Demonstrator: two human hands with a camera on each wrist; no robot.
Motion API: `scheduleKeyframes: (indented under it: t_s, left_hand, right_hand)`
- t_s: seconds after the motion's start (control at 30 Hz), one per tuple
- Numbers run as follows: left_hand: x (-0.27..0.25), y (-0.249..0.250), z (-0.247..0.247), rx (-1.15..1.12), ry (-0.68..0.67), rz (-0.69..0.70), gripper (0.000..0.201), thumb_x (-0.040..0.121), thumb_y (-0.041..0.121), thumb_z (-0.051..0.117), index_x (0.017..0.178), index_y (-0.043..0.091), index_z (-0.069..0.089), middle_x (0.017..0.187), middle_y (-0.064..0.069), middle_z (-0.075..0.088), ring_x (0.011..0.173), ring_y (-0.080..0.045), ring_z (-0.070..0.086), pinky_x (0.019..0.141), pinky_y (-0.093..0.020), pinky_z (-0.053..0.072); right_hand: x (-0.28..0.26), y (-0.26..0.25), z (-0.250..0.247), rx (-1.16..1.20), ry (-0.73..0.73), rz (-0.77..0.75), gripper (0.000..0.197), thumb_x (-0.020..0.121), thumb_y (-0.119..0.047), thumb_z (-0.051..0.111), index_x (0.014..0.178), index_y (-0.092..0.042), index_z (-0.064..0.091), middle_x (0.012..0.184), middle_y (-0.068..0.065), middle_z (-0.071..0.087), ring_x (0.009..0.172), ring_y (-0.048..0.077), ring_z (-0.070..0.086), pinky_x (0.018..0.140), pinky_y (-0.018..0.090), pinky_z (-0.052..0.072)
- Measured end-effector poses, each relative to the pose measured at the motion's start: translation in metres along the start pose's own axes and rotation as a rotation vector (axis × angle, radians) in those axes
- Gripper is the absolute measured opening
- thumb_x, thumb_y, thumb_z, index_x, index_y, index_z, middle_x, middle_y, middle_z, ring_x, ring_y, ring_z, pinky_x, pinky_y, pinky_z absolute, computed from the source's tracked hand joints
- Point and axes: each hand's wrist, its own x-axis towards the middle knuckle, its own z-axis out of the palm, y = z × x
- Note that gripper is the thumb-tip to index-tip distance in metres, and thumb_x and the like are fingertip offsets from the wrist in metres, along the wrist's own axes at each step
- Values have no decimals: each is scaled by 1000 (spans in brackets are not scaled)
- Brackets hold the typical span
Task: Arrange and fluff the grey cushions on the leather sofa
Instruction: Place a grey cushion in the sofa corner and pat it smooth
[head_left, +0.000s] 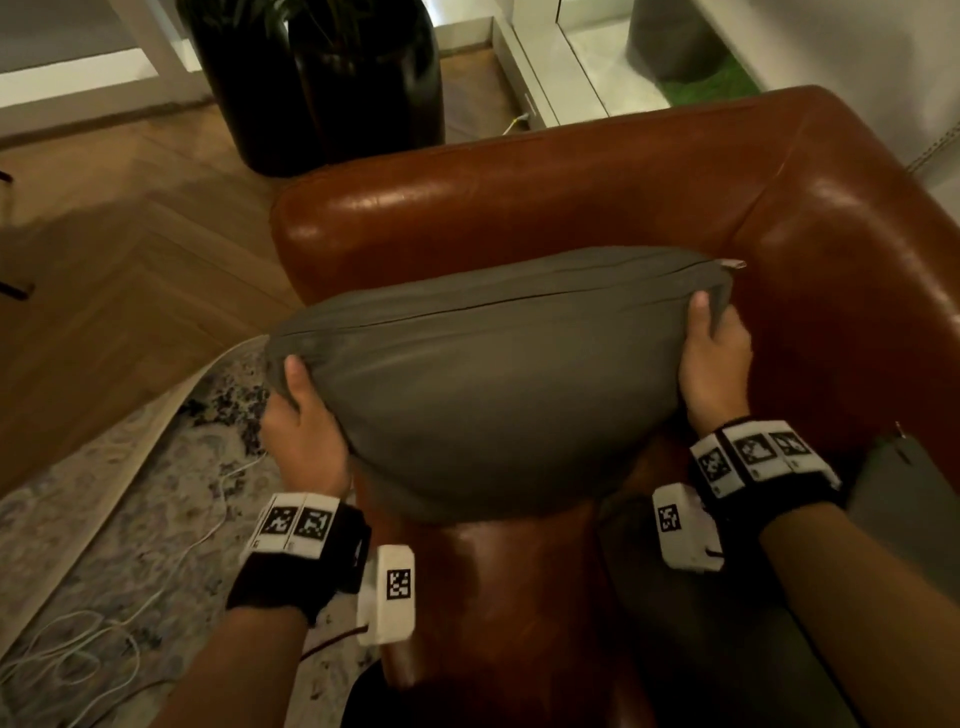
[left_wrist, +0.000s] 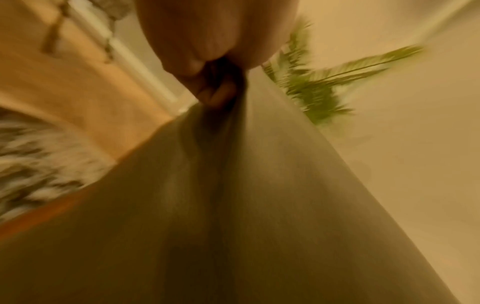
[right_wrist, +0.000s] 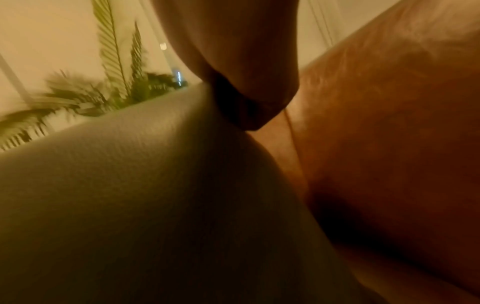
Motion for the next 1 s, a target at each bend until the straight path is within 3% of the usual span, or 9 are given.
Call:
scheduleKeyframes:
  t_s: [0.2, 0.3, 0.37, 0.43, 0.57, 0.67, 0.8, 0.9, 1.0]
  left_hand:
    - [-2, 6, 3, -84, 16, -137, 59, 96, 56, 34, 125, 9, 56, 129, -15, 57, 117, -29, 53, 87, -27, 39]
    - [10, 31, -3, -113, 32, -44, 45, 97, 51, 40, 96, 11, 60, 99, -9, 61, 96, -24, 58, 69, -21, 35]
    - [16, 35, -7, -101, 42, 46, 44, 98, 47, 40, 89, 9, 59, 93, -10, 61, 90, -25, 57, 68, -25, 36]
    - [19, 27, -10, -46, 37, 63, 50, 98, 49, 39, 94, 4, 60, 101, -18, 64, 94, -30, 57, 75, -32, 40]
    - [12, -4, -11, 54, -60, -187, 70, 93, 63, 32, 117, 4, 60, 123, -24, 58, 111, -37, 54, 93, -42, 43]
    - [-2, -9, -12, -68, -4, -268, 85, 83, 78, 24, 124, 13, 61, 127, -16, 60, 115, -34, 55, 100, -48, 44]
    - [-32, -16, -20, -31, -40, -47, 57, 99, 51, 33, 114, 5, 63, 111, -17, 64, 103, -31, 59, 89, -43, 47]
    - [-36, -17, -22, -225, -181, -266, 34, 100, 39, 39, 111, 18, 63, 111, -3, 65, 101, -21, 60, 89, -37, 48]
    - [-10, -7, -28, -298, -224, -416, 27, 91, 37, 39, 87, 21, 60, 82, 2, 65, 81, -19, 58, 64, -29, 50]
  right_hand:
    - [13, 5, 2, 114, -41, 250, 44, 98, -50, 44, 116, -13, 59, 112, 2, 60, 107, 21, 58, 90, 34, 47]
    - [34, -11, -7, 101, -15, 163, 33, 96, -46, 49, 92, -16, 61, 99, 4, 65, 94, 20, 63, 90, 41, 53]
    - [36, -13, -15, 100, 43, 75, 29, 98, -40, 50, 92, -13, 59, 92, 2, 63, 85, 15, 61, 78, 29, 52]
    - [29, -5, -22, 92, 47, 37, 30, 99, -37, 50, 97, -9, 59, 86, 0, 61, 78, 11, 58, 67, 19, 48]
    - [7, 19, -23, -26, -83, 230, 45, 96, -50, 50, 106, -8, 61, 109, 12, 64, 98, 24, 60, 86, 36, 49]
    - [-13, 13, -23, 102, -98, 319, 42, 96, -58, 43, 108, -21, 60, 103, -1, 64, 96, 17, 60, 87, 33, 49]
    - [-36, 14, -32, 125, -73, 158, 24, 101, -40, 44, 109, -26, 62, 99, -11, 64, 96, 9, 61, 82, 25, 46]
    - [-43, 25, -35, 48, -32, 171, 26, 99, -39, 49, 105, -18, 62, 103, 3, 65, 99, 20, 61, 90, 35, 48]
    - [-33, 21, -44, -86, 56, 160, 35, 95, -37, 57, 118, -12, 53, 102, 5, 58, 107, 27, 58, 90, 36, 45]
